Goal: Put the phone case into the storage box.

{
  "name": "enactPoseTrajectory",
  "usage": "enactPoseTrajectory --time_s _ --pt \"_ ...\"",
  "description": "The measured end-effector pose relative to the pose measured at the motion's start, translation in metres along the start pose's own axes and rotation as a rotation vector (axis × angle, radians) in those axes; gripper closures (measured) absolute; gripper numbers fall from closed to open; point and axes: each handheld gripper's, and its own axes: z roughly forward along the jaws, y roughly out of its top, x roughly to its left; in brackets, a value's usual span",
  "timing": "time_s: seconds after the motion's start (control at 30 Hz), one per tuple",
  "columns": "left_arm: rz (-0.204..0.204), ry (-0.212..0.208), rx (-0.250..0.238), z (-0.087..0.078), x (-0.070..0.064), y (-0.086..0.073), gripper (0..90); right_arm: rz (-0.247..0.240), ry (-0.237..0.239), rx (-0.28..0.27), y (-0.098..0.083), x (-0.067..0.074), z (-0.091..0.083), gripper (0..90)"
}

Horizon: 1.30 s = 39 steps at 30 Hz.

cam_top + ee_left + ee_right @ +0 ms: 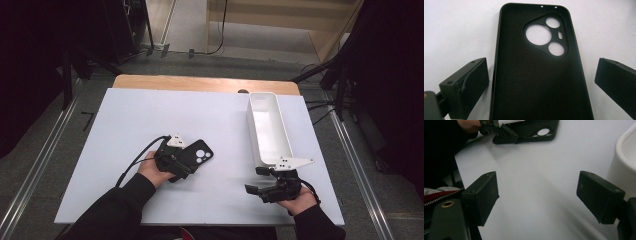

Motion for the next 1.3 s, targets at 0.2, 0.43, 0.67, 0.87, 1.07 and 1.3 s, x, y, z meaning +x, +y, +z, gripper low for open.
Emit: enactPoseTrajectory --time_s 0.2,0.43,0.67,0.87,1.07,1.3 --pt "0.015 0.042 -0.009 0.002 -0.005 -0.002 0.0 -0.007 0.0 -0.002 0.0 0.0 0.0 16.1" --pt "0.052 0.094 0.009 0.004 -0.011 -0.002 0.0 -0.008 -0.001 -0.001 0.0 0.0 0.0 16.1" --pt "0.038 0.112 0.007 0.003 -0.012 -0.002 2.9 -0.009 -0.001 -0.001 0.0 0.0 0.0 16.1" --pt "0.025 0.12 -0.001 0.001 -0.013 -0.002 12.1 -0.009 -0.001 -0.001 0.0 0.0 0.001 16.1" --pt "0.021 0.123 0.002 0.001 -0.013 -0.001 12.5 -0.008 0.001 0.0 0.0 0.0 0.001 16.1" --pt "0.013 0.119 0.007 0.0 -0.013 0.0 13.1 -0.007 0.001 -0.002 0.0 0.0 0.001 16.1"
